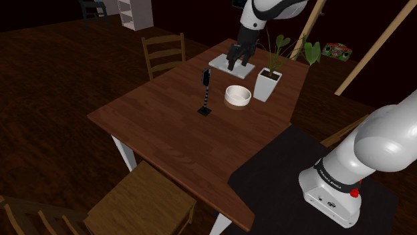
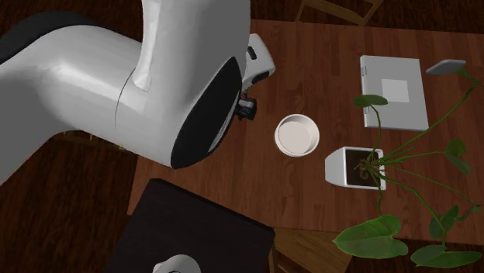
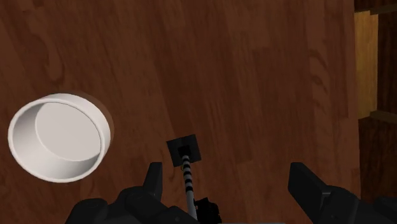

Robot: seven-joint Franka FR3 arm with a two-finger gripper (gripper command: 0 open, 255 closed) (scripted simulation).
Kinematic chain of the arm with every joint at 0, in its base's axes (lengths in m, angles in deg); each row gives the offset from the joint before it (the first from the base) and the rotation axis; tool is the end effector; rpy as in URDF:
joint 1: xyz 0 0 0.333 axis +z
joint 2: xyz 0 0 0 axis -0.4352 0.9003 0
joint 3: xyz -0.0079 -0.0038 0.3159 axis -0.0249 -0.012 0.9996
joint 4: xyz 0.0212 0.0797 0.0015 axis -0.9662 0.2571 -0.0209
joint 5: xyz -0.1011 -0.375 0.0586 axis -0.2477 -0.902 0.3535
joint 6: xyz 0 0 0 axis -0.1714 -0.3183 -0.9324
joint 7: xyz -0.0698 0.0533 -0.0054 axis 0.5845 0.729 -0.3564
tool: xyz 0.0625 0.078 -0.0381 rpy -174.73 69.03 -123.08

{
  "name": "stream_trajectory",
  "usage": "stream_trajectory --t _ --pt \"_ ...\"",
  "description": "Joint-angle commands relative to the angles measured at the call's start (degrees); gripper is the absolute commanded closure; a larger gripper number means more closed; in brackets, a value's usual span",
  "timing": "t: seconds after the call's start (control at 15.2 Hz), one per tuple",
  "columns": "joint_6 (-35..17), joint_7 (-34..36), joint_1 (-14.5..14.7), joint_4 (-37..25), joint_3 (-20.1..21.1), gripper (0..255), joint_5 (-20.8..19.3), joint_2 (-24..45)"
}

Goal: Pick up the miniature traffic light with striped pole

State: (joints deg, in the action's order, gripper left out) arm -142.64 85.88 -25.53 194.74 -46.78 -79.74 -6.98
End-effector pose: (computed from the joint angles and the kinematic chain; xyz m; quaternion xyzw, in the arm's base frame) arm 0.5050 0.0288 0.4486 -0.9989 -0.0266 -0.0252 0.0298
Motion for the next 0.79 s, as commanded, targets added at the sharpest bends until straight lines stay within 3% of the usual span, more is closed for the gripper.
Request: stream_trajectory --t 0.0,0.73 --pt "-2.3 -0.9 0.0 -2.4 -0.1 0 0.1 4.3" --pt "-8.1 -4.1 0.4 -21.8 0.4 0 0.4 27.1"
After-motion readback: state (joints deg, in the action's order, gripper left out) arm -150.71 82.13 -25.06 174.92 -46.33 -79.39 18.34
